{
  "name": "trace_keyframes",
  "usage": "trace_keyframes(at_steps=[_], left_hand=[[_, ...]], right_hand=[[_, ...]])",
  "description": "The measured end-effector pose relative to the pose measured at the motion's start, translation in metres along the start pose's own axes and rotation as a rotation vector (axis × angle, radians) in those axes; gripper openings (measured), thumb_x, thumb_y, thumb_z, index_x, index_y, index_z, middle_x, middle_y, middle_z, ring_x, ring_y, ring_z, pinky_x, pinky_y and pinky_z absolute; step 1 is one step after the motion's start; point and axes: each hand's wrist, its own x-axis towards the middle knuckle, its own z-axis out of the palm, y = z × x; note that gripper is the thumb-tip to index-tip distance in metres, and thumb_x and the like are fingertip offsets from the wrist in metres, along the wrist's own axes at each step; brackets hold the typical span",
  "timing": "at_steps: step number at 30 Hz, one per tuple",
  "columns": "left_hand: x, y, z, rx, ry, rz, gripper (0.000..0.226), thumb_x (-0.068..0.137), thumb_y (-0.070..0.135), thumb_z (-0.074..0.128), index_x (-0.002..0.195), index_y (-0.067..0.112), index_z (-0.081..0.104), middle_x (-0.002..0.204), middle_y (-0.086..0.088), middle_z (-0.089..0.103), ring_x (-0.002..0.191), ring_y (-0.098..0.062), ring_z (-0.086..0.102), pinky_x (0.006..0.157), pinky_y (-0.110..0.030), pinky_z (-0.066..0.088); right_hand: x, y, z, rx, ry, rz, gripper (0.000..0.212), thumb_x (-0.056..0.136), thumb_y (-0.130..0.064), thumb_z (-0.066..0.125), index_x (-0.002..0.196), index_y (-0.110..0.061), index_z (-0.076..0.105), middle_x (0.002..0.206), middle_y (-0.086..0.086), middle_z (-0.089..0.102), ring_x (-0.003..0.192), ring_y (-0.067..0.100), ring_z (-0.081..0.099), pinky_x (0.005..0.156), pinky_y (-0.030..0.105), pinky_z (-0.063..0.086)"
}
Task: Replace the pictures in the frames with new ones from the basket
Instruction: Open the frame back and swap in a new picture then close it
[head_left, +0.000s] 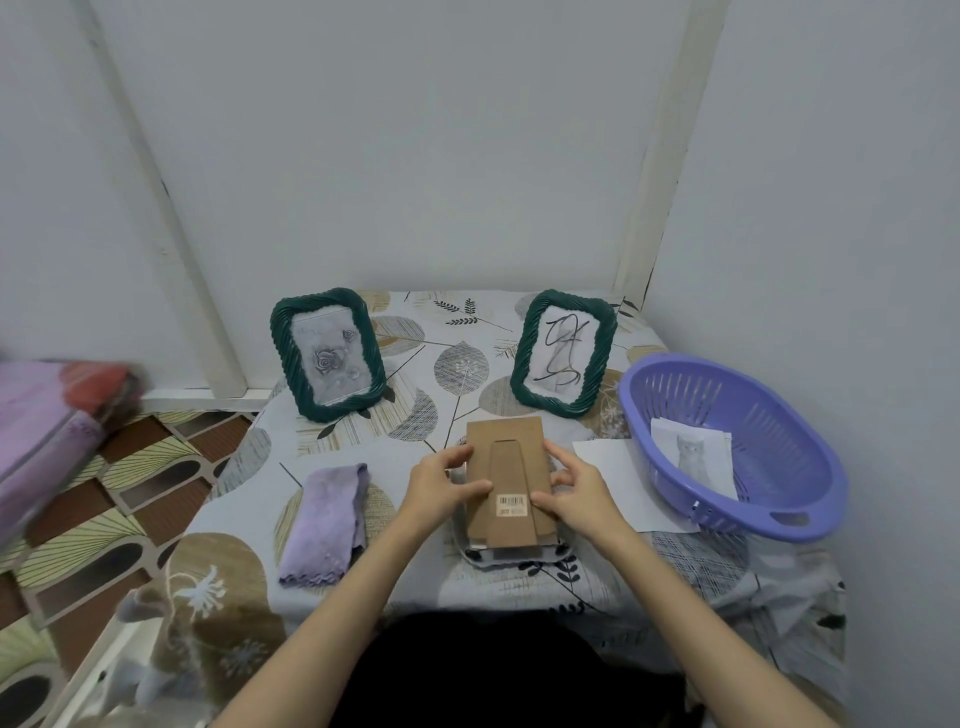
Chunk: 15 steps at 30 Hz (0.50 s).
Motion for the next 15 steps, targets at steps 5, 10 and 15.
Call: trace_keyframes(at_steps=[5, 10, 15], left_hand=[[0.0, -0.004, -0.001, 0.054, -0.036, -0.016, 0.07, 0.068, 0.01, 0.079, 0.13, 0.006, 0.049, 0.132, -0.01, 0.056, 0.123, -0.019, 0.05, 0.104, -0.026, 0.036], [0.001, -0.007, -0.001, 0.094, -0.038, -0.016, 0.072, 0.067, 0.004, 0.078, 0.131, 0.007, 0.048, 0.133, -0.008, 0.055, 0.126, -0.019, 0.047, 0.107, -0.028, 0.034], [-0.001, -0.009, -0.001, 0.1, -0.029, -0.009, 0.072, 0.066, 0.002, 0.078, 0.131, 0.007, 0.048, 0.132, -0.008, 0.056, 0.125, -0.018, 0.048, 0.103, -0.024, 0.034]], right_hand=[[0.005, 0.005, -0.001, -0.069, -0.021, 0.004, 0.077, 0.077, 0.01, 0.063, 0.142, -0.013, 0.03, 0.082, -0.016, 0.049, 0.072, 0.008, 0.054, 0.06, 0.012, 0.047], [0.008, 0.01, -0.001, -0.097, -0.015, -0.014, 0.077, 0.076, 0.009, 0.064, 0.142, -0.015, 0.031, 0.082, -0.016, 0.049, 0.075, 0.007, 0.054, 0.067, 0.017, 0.045], [0.008, 0.012, 0.001, -0.151, 0.006, -0.019, 0.075, 0.076, 0.005, 0.066, 0.141, -0.016, 0.034, 0.071, -0.007, 0.055, 0.066, 0.007, 0.053, 0.061, 0.015, 0.042]])
